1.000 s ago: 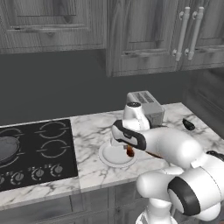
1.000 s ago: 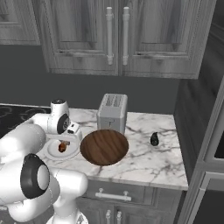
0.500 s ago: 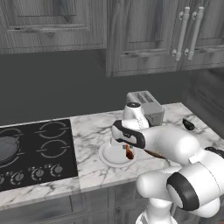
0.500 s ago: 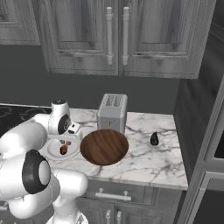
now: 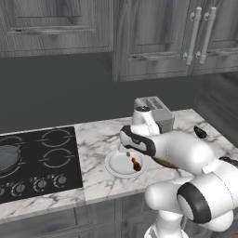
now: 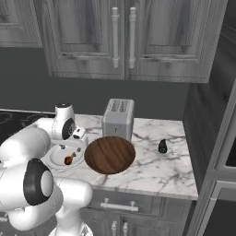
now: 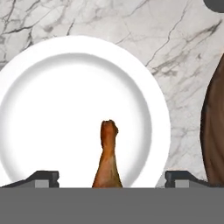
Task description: Place the chicken drumstick on the plate and place the eggplant on the same plate.
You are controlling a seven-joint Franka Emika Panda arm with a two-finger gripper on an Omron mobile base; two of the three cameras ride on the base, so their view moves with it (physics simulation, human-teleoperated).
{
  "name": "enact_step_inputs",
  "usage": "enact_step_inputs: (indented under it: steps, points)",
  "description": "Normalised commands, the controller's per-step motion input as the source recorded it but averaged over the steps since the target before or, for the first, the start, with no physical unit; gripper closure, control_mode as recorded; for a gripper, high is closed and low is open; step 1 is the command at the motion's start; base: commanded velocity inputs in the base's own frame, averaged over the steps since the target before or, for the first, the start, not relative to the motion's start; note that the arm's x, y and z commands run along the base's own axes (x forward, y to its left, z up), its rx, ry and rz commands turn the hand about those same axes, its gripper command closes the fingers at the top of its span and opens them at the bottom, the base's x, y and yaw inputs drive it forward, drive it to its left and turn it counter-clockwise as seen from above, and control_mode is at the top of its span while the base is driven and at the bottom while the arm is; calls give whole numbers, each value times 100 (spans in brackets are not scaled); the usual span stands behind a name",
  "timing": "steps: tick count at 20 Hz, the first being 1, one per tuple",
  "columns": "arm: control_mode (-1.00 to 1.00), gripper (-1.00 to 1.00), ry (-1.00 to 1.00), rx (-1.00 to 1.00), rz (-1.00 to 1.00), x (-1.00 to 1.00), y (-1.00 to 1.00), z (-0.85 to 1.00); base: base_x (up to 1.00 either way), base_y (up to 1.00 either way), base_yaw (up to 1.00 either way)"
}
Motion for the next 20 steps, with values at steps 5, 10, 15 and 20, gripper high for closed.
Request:
enact_step_inputs:
  steps: [5,10,15,20]
  points:
    - [-100,-100,-5,0,0,0,-41,51,0,0,0]
    - [-100,-100,-4,0,1,0,-70,33,0,0,0]
    - [-100,-100,-4,0,1,0,-88,17,0,0,0]
    - [-100,-100,-4,0,5,3,-90,7,0,0,0]
